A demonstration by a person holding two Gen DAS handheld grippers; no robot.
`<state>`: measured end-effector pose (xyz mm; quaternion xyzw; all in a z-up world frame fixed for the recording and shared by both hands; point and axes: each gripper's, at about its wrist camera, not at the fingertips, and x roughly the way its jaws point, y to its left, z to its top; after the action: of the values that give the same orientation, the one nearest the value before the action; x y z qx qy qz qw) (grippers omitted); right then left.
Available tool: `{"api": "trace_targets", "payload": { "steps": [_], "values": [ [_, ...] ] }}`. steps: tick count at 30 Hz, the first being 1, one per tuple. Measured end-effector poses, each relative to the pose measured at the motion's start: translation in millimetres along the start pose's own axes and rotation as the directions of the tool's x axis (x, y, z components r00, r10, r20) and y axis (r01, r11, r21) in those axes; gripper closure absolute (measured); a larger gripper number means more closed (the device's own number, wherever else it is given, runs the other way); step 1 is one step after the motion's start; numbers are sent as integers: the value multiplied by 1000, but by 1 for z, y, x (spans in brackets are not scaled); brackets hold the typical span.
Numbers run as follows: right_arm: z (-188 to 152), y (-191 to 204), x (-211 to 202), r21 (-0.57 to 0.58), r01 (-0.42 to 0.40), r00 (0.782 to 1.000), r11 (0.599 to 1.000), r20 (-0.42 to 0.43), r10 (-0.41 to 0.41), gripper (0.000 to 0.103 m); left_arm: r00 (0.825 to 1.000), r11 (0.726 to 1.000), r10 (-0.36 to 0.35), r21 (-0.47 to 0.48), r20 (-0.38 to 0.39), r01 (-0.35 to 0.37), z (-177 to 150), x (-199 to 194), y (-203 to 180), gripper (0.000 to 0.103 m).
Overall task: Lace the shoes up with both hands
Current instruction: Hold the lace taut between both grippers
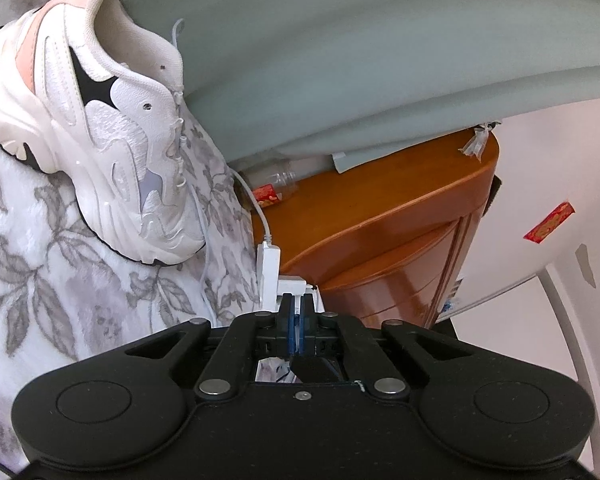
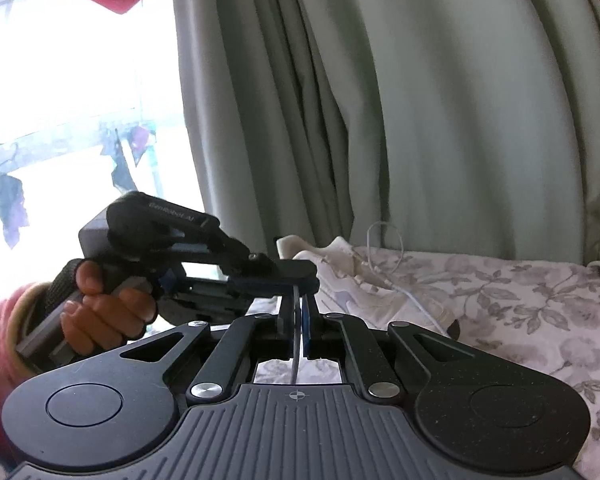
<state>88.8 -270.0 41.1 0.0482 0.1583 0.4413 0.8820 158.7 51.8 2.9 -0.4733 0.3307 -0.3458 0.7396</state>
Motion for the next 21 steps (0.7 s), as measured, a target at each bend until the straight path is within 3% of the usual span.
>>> {"api": "trace_targets", "payload": {
  "steps": [21],
  "values": [
    [-1,-7,-12,69,13,1000,998,12,-14,101,1000,1000,-5,-25,12,6,-4,5,5,103]
  ]
}}
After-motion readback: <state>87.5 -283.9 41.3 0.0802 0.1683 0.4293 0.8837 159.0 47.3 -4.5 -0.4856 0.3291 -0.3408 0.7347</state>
